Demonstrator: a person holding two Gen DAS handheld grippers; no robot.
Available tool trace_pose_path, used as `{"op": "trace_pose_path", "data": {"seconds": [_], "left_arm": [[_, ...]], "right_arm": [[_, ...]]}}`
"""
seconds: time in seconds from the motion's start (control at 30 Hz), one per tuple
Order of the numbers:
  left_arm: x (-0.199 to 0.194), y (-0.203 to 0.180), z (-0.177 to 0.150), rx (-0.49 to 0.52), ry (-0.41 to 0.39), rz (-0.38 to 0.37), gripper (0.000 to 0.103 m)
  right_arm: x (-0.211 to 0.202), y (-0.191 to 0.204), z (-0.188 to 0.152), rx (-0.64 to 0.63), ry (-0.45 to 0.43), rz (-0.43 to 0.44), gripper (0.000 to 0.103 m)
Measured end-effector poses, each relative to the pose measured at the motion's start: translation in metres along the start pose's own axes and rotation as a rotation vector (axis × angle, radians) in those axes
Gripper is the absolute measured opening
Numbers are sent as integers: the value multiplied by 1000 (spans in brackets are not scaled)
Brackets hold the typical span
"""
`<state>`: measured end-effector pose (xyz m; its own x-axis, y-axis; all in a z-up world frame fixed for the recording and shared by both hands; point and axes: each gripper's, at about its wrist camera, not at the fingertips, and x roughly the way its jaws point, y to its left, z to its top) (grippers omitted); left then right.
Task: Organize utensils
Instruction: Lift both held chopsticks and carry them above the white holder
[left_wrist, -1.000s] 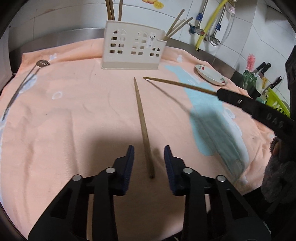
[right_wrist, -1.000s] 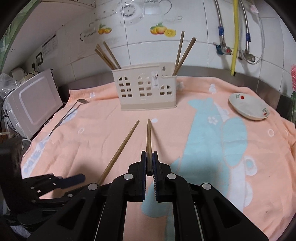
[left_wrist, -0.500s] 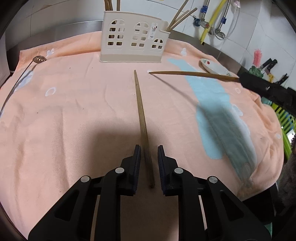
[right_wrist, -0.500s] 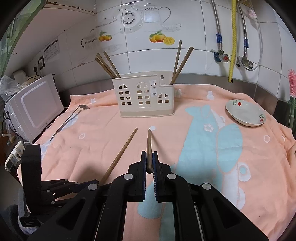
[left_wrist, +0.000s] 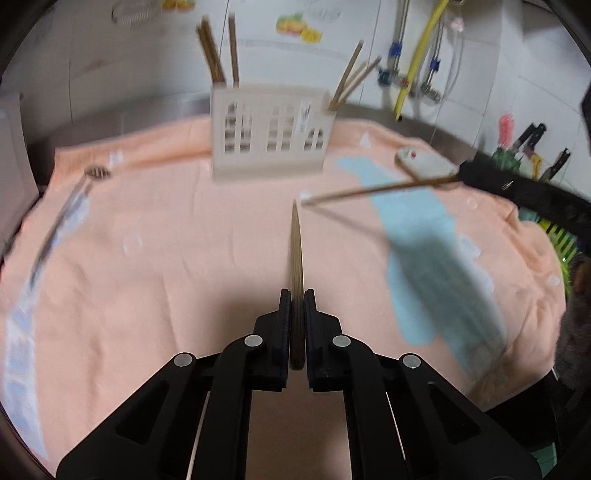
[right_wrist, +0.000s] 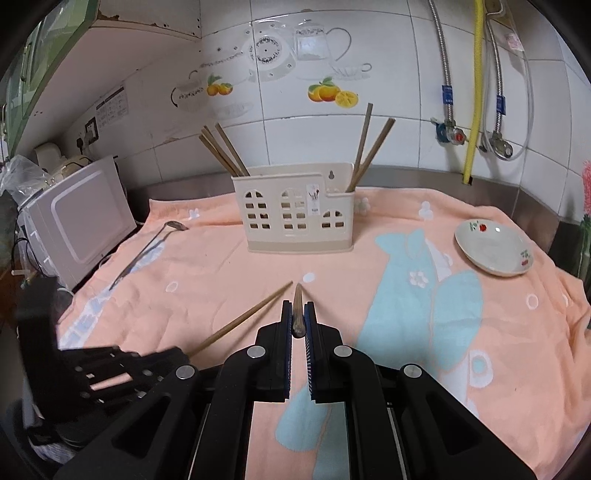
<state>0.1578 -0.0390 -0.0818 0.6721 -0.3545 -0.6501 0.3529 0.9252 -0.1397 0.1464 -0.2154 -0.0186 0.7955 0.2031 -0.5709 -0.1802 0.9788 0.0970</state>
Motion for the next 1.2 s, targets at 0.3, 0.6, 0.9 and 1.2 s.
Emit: {"op": "trace_pose_path", "data": {"seconds": [0.3, 0.6, 0.9, 1.2], "left_arm": [[-34, 0, 47, 60, -141, -58, 6], [-27, 3, 75, 76, -132, -86, 6], [-30, -4, 120, 160, -155, -44, 6], [-49, -7, 172, 181, -237, -32, 6]], "right_arm": [[5, -5, 42, -29, -6, 32, 7], [18, -13, 82, -43, 15, 73, 7], [18, -30, 160, -49, -1, 67, 7], [9, -37, 232, -98, -78, -27, 7]]}}
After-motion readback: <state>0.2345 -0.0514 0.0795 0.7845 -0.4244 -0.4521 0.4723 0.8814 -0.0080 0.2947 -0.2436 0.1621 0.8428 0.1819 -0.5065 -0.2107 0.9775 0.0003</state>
